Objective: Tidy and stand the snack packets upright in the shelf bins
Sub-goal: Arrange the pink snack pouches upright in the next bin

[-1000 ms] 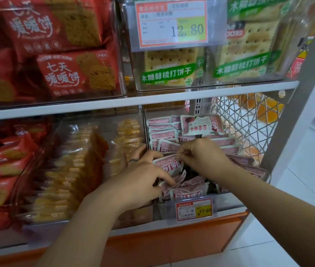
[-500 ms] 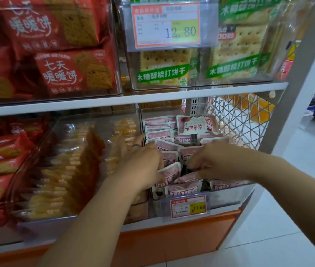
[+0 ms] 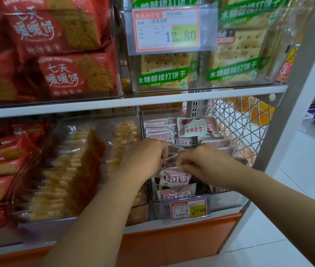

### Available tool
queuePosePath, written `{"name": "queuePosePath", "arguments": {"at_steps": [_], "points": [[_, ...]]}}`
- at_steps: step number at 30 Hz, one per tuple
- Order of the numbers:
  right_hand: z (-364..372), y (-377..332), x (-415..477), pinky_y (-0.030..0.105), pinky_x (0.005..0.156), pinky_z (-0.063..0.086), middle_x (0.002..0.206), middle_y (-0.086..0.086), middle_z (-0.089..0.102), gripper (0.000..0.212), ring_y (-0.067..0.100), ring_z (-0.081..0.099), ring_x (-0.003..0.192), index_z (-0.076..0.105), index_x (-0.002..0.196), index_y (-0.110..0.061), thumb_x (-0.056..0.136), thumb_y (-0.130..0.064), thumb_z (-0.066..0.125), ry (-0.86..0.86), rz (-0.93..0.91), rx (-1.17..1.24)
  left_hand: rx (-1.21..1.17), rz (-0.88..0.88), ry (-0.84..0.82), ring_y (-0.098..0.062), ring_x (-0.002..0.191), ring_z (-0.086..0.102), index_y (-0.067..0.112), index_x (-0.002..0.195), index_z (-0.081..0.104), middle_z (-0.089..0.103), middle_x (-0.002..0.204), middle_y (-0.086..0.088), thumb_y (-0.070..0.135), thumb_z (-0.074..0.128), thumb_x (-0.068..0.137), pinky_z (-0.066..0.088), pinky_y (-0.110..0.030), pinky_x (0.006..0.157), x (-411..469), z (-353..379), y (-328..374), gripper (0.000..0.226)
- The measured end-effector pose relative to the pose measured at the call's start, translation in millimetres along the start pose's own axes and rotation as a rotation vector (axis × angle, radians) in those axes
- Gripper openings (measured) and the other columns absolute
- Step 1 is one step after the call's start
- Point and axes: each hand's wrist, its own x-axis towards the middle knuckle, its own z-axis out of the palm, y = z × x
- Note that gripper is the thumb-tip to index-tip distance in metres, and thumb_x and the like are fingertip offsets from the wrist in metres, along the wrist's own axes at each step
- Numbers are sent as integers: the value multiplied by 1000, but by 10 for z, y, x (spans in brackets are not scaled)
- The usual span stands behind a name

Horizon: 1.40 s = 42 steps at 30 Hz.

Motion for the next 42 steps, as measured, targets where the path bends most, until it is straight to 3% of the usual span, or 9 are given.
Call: {"name": "queuePosePath", "arguments": {"at_steps": [6, 10, 12, 16, 21, 27, 31, 34, 42], "points": [[262, 42, 35, 21, 72, 45, 92, 1, 69, 13, 12, 62, 80, 67, 94, -12, 93, -13, 54, -92, -12, 117, -6, 54, -141, -11, 100, 51, 37, 85, 61, 48, 76, 18, 35, 64, 87, 27, -45, 110, -7, -61, -2, 4], [187, 41, -1, 4, 73, 36, 107, -9, 63, 27, -5, 52, 83, 64, 116, -13, 99, -19, 44, -189, -12, 197, -76, 53, -131, -10, 115, 50, 38, 107, 64, 61, 111, 17, 31, 55, 93, 24, -49, 111, -62, -50, 14, 18], [9, 61, -71, 9, 83, 39, 114, -12, 62, 30, -3, 53, 92, 59, 123, -22, 99, -26, 41, -153, 3, 200, -159, 88, -41, -8, 113, 52, 39, 112, 62, 59, 120, 16, 31, 54, 93, 32, -48, 107, -107, -60, 38, 22], [-416, 255, -393, 17, 83, 47, 102, -16, 67, 23, -3, 60, 87, 67, 112, -28, 93, -25, 55, 53, 97, 145, -246, 197, -37, -5, 107, 55, 37, 116, 60, 60, 120, 16, 39, 54, 92, 34, -46, 108, -185, -55, 202, 25], [-161, 334, -702, 18, 75, 43, 95, -8, 68, 19, 5, 56, 78, 70, 102, -26, 90, -21, 56, -5, 104, -23, -48, 332, -237, -14, 115, 50, 37, 115, 61, 60, 115, 12, 49, 51, 91, 12, -47, 113, -160, 143, 478, 29], [202, 450, -636, 36, 102, 35, 127, -14, 59, 23, 13, 54, 116, 71, 104, -29, 88, -24, 55, 125, -16, -169, 121, 388, -310, -18, 114, 47, 30, 106, 66, 60, 109, 4, 38, 43, 97, 28, -39, 100, -54, 246, 436, 27], [81, 521, -623, 36, 94, 44, 125, -8, 62, 23, 19, 58, 109, 73, 103, -21, 89, -18, 54, 78, 23, -195, 274, 424, -331, -18, 131, 38, 24, 105, 66, 62, 117, 3, 44, 34, 99, 29, -40, 106, -70, 225, 316, 38], [31, 572, -676, 33, 88, 47, 101, 0, 71, 22, 21, 62, 91, 73, 97, -20, 90, -20, 53, -2, 63, -203, 353, 426, -349, -16, 139, 27, 28, 114, 63, 60, 125, 7, 46, 27, 100, 23, -40, 112, -91, 230, 282, 43], [28, 545, -759, 25, 88, 45, 98, -6, 71, 23, 14, 63, 87, 69, 104, -28, 88, -40, 58, 30, 156, -146, 354, 284, -220, -23, 123, 43, 30, 126, 56, 55, 125, 1, 37, 54, 91, 26, -46, 106, -87, 119, 655, 36]]}}
